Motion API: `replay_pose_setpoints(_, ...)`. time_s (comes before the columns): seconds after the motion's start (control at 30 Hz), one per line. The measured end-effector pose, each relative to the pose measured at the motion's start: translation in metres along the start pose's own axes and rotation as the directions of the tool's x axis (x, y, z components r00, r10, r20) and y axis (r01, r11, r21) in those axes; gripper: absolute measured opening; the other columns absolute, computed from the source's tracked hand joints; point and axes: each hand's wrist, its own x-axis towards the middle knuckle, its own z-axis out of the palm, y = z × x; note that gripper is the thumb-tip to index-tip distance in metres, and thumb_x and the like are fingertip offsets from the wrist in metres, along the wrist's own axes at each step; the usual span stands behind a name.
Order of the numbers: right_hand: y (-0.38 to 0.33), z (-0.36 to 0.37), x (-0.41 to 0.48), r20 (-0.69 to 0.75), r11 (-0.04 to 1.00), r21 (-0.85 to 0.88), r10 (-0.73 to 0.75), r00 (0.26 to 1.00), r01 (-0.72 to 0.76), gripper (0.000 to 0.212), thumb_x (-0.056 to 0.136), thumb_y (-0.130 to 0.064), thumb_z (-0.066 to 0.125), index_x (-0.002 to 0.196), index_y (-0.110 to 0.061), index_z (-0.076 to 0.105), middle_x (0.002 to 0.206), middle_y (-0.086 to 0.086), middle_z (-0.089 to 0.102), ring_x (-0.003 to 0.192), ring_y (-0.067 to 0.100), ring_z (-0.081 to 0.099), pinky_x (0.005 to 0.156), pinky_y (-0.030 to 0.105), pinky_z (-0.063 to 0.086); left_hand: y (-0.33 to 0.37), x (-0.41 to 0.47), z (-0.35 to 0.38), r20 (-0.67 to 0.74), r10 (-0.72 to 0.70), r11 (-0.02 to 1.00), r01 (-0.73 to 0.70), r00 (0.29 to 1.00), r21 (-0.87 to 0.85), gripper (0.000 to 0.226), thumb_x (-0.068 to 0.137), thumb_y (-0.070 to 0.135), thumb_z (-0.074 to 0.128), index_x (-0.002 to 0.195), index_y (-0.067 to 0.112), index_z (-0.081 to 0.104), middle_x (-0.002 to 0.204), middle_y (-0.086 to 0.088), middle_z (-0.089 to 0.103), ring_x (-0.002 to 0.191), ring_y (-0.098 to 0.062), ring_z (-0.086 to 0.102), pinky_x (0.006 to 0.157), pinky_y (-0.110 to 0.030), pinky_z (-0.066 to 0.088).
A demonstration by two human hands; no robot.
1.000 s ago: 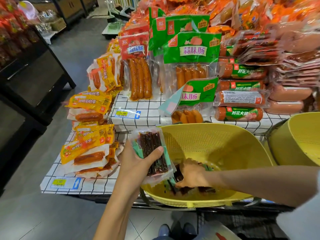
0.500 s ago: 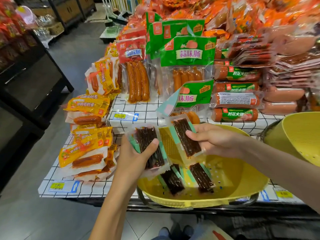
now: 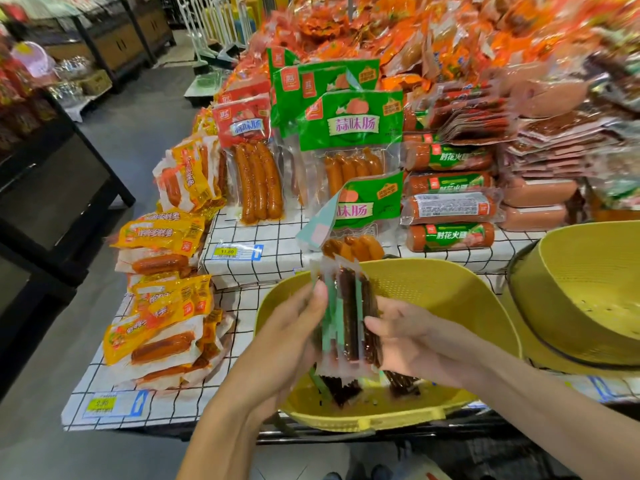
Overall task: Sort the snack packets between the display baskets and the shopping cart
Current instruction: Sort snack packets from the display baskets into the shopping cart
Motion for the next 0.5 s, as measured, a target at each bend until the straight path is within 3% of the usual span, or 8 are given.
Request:
replay_pose_setpoints(0.13,0.004,-0.004,-0.006,0.066,0.994,0.095,-0.06,0.996,0.053,0.058,0.09,-0.01,0.057,0.143,0.0,0.034,0.145,0.028,0.035,0.133,0.038,0.038,0.112,0.049,0.029,0.002,-0.006,0.002,0.031,0.049,0.998,-0.05,0.998,0.027,0.037,0.089,0.02,0.052,0.126,0.021,0.057,0.117,-0.005,0.069,0.111,-0.021,0.065,0.085,-0.036,0.057)
replay_pose_setpoints(0.33,0.001,-0.01,-0.013,0.006,0.973,0.216,-0.079,0.997,0.076,0.067,0.086,-0.01,0.066,0.143,0.001,0.033,0.142,0.024,0.042,0.13,0.035,0.044,0.113,0.05,0.029,0.001,-0.003,0.006,0.008,0.095,0.992,-0.095,0.995,0.077,0.037,0.089,0.016,0.053,0.124,0.026,0.057,0.113,-0.002,0.071,0.105,-0.016,0.067,0.079,-0.025,0.056)
replay_pose_setpoints(0.43,0.0,-0.007,-0.016,0.0,0.983,0.163,-0.079,0.997,0.078,0.06,0.09,-0.011,0.059,0.144,0.0,0.033,0.141,0.023,0.044,0.131,0.035,0.043,0.11,0.047,0.034,-0.003,0.002,0.01,-0.037,0.1,0.986,-0.094,0.994,0.136,0.041,0.091,-0.001,0.055,0.124,0.023,0.056,0.108,-0.002,0.073,0.098,-0.016,0.07,0.072,-0.023,0.057)
replay_pose_setpoints(0.5,-0.001,-0.003,-0.019,-0.044,0.995,0.057,-0.076,0.996,0.079,0.056,0.092,-0.012,0.052,0.144,-0.002,0.033,0.144,0.023,0.041,0.135,0.036,0.038,0.112,0.05,0.03,-0.006,0.007,0.015,-0.068,0.14,0.962,-0.119,0.988,0.246,0.048,0.085,-0.009,0.061,0.12,0.022,0.055,0.105,0.001,0.072,0.098,-0.015,0.069,0.076,-0.027,0.058)
